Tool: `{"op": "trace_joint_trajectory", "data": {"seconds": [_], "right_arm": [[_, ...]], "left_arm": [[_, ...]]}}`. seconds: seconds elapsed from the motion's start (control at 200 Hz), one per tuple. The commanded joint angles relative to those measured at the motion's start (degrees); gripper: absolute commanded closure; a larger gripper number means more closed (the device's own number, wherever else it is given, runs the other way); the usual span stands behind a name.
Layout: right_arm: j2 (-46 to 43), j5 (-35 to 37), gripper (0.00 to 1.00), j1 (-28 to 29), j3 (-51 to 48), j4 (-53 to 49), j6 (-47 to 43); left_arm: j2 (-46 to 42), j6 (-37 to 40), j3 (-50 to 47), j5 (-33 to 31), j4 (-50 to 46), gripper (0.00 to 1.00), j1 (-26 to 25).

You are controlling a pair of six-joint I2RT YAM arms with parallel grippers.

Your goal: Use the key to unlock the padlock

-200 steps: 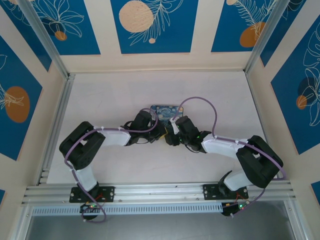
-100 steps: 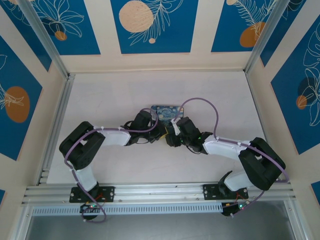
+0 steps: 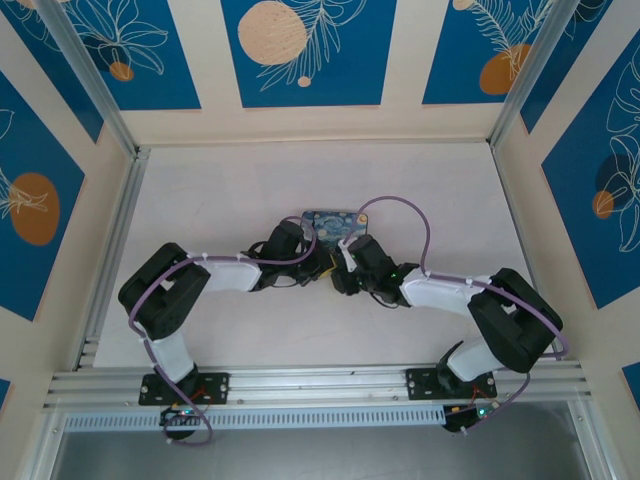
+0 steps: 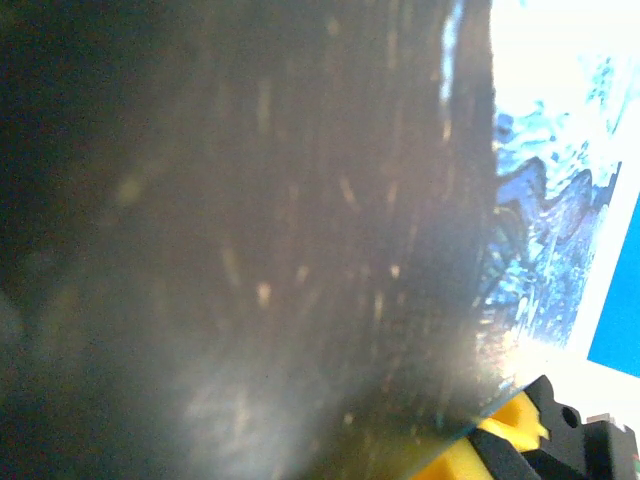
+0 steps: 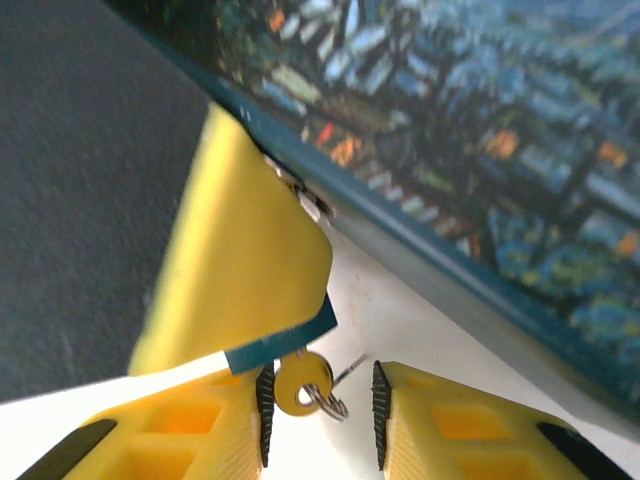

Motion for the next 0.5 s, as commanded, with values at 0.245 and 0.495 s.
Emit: {"op": "trace_joint_trajectory", "data": {"seconds": [0.245, 0.495], "right_arm": [[0.6, -0.8, 0.77, -0.1, 3.6, -0.1, 1.0], [-1.3, -6.7, 0.84, -2.1, 2.5, -0.1, 2.9]], "left_arm": [[-0.5, -1.6, 0.8, 3.8, -2.0, 1.00, 0.1], [-0.3, -1.5, 0.3, 3.6, -1.8, 1.00, 0.1]]}}
